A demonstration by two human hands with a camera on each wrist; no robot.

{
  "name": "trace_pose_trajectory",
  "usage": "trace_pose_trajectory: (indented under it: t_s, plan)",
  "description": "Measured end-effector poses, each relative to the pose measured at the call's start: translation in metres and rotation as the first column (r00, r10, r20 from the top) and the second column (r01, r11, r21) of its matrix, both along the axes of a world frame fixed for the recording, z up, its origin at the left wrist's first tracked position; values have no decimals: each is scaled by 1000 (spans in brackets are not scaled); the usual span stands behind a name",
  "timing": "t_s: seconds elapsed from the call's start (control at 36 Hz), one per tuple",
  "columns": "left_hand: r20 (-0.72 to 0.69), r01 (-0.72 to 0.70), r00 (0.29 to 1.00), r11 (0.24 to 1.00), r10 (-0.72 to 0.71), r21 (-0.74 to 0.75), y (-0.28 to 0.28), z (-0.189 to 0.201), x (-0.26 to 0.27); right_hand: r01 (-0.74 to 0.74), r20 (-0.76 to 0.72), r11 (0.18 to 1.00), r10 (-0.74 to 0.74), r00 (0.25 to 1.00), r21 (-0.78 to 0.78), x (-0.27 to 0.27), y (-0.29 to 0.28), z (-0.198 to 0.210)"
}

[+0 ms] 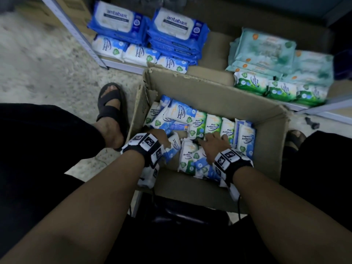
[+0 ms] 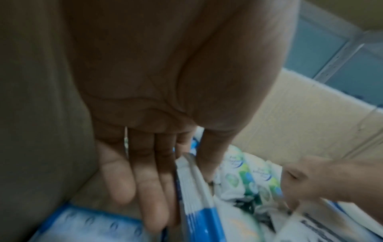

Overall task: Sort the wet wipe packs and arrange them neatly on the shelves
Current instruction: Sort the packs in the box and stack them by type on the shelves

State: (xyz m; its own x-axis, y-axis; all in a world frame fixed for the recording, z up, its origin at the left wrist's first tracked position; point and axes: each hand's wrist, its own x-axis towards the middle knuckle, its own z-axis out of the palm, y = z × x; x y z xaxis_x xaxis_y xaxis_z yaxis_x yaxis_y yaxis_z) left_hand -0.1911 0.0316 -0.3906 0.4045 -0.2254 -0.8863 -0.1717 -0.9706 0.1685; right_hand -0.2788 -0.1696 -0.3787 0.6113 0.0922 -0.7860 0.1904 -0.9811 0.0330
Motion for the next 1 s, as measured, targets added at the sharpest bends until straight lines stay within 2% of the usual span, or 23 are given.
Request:
trace_pose_trajectory:
  t_s: [0.11, 0.22, 0.39, 0.56, 0.61, 0.67, 0.75, 0.83, 0.92, 1.0]
  plan:
    - [92, -35, 995, 999, 35, 6, -8, 12, -3, 35, 63, 998, -31, 998, -53, -3, -6, 13]
    - [138, -84, 986, 994, 94, -76, -19, 21, -1, 225, 150, 974, -222, 963, -2, -4, -25, 26]
    - [174, -127, 969, 959, 175, -255, -48, 35, -4, 574, 305, 816, -567, 766, 74, 3, -59, 45]
    - [46, -216, 966, 896, 253, -387, -90, 38, -10, 747, 363, 645, -742, 564, 160, 0, -86, 53]
    - [49, -164, 979, 903, 199, -396, -103, 38, -12, 752, 371, 634, -751, 546, 178, -5, -89, 55]
    - [40, -60, 996, 928, 80, -366, -111, 36, -16, 760, 384, 626, -754, 533, 175, -9, -85, 57]
    - [50, -7, 998, 949, 24, -315, -114, 24, -23, 714, 398, 677, -713, 577, 178, -8, -74, 61]
    - [95, 37, 995, 950, -8, -311, -105, 11, -28, 600, 269, 765, -644, 716, 234, -7, -64, 54]
    - [59, 58, 997, 937, -41, -344, -97, 11, -32, 564, 141, 785, -608, 781, 257, -6, -53, 46]
    - [157, 13, 987, 953, 36, -302, -90, 9, -29, 536, 80, 809, -567, 820, 240, -5, -43, 37]
